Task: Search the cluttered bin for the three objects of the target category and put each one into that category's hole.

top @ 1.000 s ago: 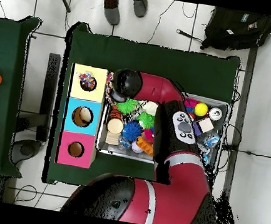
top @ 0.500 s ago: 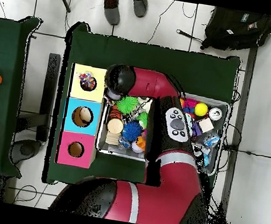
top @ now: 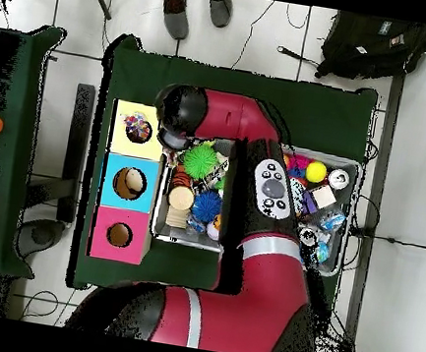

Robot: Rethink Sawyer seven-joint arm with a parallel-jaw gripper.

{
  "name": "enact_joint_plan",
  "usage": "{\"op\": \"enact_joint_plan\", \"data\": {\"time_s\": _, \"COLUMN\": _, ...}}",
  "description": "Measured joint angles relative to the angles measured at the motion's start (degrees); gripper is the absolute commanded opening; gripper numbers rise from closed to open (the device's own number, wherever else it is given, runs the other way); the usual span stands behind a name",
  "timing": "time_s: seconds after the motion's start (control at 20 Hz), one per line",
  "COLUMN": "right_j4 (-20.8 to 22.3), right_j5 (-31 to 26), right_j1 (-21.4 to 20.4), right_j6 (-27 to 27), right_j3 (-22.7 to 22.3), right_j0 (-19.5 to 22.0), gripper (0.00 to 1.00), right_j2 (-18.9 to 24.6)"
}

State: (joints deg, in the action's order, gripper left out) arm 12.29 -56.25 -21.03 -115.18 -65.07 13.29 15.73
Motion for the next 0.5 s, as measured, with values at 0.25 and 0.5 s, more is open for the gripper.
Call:
{"op": "enact_joint_plan", "data": {"time_s": 0.25, "right_j4": 0.02, "right_j5": -1.39, "right_j1": 0.02, "right_j6": 0.0, "right_j3": 2.25, "right_j0": -0.21, "gripper": 0.0, "right_j2": -0.01}}
{"op": "enact_joint_plan", "data": {"time_s": 0.5, "right_j4": 0.02, "right_j5": -1.39, "right_j1": 0.12, "right_j6": 0.0, "right_j3": 4.58, "right_j0": -0.21, "gripper": 0.0, "right_j2": 0.0}}
